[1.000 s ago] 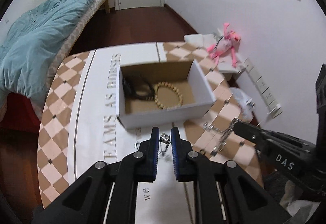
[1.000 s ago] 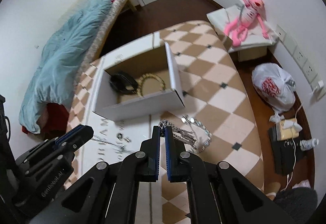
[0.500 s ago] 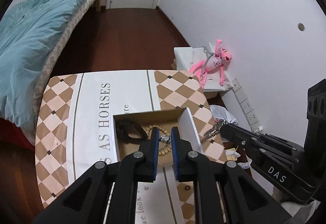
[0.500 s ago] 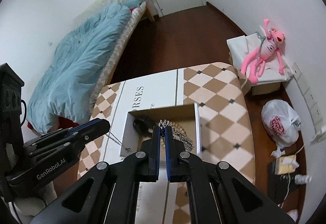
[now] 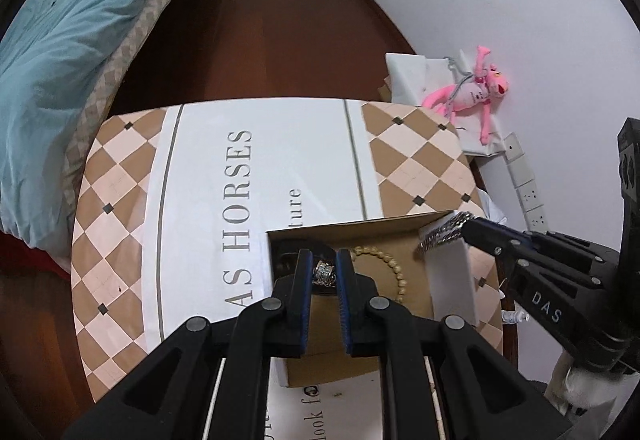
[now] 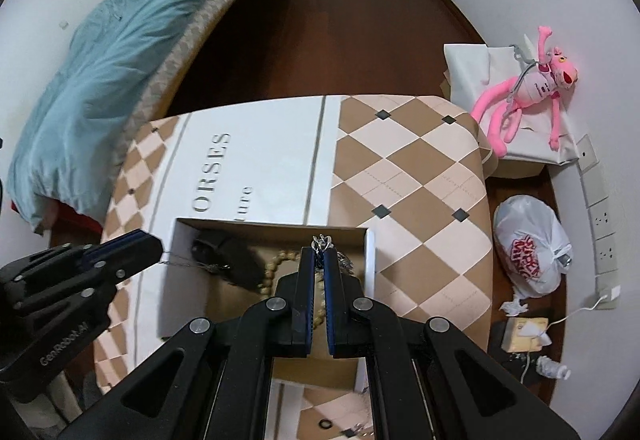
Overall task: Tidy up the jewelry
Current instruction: 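Lower silver chain into box with right tool while left tool drops ring in, then open both tools and withdraw them from the box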
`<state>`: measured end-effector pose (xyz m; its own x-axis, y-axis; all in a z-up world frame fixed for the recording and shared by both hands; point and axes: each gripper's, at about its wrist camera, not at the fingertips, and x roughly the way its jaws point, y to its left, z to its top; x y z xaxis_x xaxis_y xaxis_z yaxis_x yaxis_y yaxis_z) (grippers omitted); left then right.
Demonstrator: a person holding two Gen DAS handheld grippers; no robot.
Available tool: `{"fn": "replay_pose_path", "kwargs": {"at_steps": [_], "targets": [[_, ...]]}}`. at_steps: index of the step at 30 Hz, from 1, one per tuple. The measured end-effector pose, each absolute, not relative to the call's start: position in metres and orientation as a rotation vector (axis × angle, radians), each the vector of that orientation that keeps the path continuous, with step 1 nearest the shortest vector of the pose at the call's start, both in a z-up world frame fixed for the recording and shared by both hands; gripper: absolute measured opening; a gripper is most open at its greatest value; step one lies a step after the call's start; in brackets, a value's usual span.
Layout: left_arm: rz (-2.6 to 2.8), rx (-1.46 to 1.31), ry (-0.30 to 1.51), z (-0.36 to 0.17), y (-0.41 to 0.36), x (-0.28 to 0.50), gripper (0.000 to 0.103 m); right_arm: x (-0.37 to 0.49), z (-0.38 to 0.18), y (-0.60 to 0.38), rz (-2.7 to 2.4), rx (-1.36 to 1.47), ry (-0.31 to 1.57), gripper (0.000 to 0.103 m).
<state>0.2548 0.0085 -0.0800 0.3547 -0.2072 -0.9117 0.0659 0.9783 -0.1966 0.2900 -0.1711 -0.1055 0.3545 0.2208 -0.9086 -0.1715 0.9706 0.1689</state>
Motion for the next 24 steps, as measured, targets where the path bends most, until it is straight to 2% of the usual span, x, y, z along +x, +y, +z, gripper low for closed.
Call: {"fn": "replay_pose_path", "kwargs": {"at_steps": [4,5,6,7,8,9,11,13,15,17,18,19,20,24], "targets": [[-0.110,-0.110,1.228,-0.086,0.011,0.256,0.016,0.296,-0.114,-0.169,0.245,0.013,1.213,0.005],[-0.090,-0.105,1.239,-0.088,0.013,0.256,0.026,0.297,-0.122,-0.169,0.258,0.020,1.259,0.005],[-0.081,-0.102,1.238,-0.090,0.014,0.257,0.041,0.296,-0.125,-0.169,0.262,0.017,1.281,0.005],[-0.076,-0.103,1.230,-0.090,0.015,0.255,0.050,0.294,-0.130,-0.168,0.255,-0.005,1.300,0.005],[-0.068,-0.107,1.224,-0.090,0.017,0.254,0.066,0.292,-0.130,-0.168,0.251,-0.024,1.304,0.006],[-0.062,-0.111,1.219,-0.090,0.018,0.253,0.069,0.289,-0.130,-0.168,0.252,-0.029,1.303,0.011],[-0.052,-0.109,1.214,-0.089,0.020,0.252,0.069,0.282,-0.125,-0.171,0.258,-0.028,1.293,0.028],[-0.037,-0.099,1.207,-0.088,0.021,0.250,0.074,0.278,-0.120,-0.174,0.254,-0.022,1.281,0.057],[-0.018,-0.079,1.197,-0.087,0.021,0.248,0.090,0.273,-0.116,-0.177,0.238,-0.033,1.271,0.060],[0.009,-0.049,1.184,-0.087,0.020,0.243,0.095,0.264,-0.117,-0.180,0.205,-0.062,1.269,0.062],[0.019,-0.038,1.177,-0.087,0.021,0.241,0.096,0.262,-0.118,-0.180,0.196,-0.069,1.271,0.075],[0.026,-0.028,1.169,-0.088,0.020,0.238,0.096,0.257,-0.120,-0.181,0.177,-0.076,1.274,0.094],[0.033,-0.024,1.159,-0.090,0.020,0.234,0.096,0.252,-0.123,-0.182,0.166,-0.083,1.273,0.099],[0.047,-0.005,1.143,-0.098,0.019,0.220,0.100,0.236,-0.133,-0.182,0.151,-0.076,1.270,0.100]]}}
